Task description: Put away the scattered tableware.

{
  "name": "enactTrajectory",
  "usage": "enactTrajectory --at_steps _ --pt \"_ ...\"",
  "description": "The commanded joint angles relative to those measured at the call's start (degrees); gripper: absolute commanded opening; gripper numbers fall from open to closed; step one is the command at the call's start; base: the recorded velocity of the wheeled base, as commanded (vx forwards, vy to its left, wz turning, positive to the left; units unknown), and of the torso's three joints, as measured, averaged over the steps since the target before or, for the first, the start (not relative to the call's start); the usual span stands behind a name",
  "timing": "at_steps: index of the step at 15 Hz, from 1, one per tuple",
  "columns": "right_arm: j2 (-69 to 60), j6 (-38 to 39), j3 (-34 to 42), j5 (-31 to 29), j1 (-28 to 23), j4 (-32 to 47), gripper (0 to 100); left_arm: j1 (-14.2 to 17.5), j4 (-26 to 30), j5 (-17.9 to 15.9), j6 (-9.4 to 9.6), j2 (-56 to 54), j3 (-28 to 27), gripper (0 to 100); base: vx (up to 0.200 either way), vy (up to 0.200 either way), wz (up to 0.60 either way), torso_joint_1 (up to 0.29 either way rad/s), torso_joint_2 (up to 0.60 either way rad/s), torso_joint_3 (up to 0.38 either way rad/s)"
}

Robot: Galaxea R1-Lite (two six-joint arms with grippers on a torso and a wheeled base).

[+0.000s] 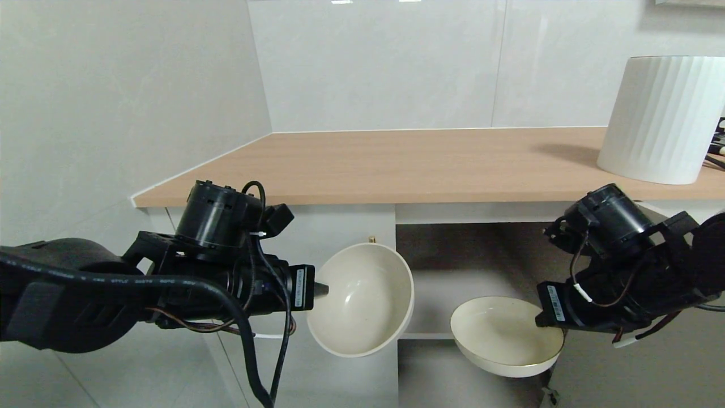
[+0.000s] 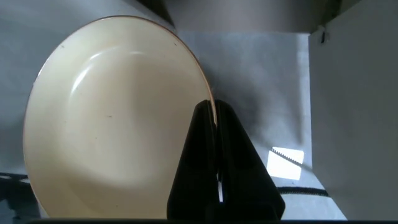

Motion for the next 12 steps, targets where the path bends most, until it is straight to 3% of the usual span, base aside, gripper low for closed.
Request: enactTrajectory --at_steps 1,2,3,5,9,12 --pt "4.21 0.01 1.55 -0.08 3.15 -1.55 0 -0.03 0.01 -0.02 -0.01 0.20 -0.07 0 0.000 0.000 0.00 0.000 0.00 0.000" --pt "5.00 0.01 1.99 -0.08 3.59 -2.34 0 -0.03 0.01 -0.02 -0.01 0.20 -0.07 0 0.000 0.000 0.00 0.000 0.00 0.000" --pt "11.16 0.19 4.54 -0.96 4.73 -9.37 0 -0.03 0.01 -0.02 -0.01 0.20 -0.07 0 0.000 0.000 0.00 0.000 0.00 0.000" --pt "16.60 0.36 6.12 -3.33 4.64 -15.44 0 -0.03 0.01 -0.02 -0.01 0.20 -0.07 0 0.000 0.000 0.00 0.000 0.00 0.000" --pt "28.03 0.28 4.45 -6.14 0.69 -30.91 0 -0.03 0.01 -0.02 -0.01 1.17 -0.16 0 0.000 0.000 0.00 0.000 0.00 0.000" --pt "33.83 0.36 0.14 -7.73 -1.86 -34.42 0 -0.03 0.01 -0.02 -0.01 1.34 -0.16 0 0.000 0.000 0.00 0.000 0.00 0.000"
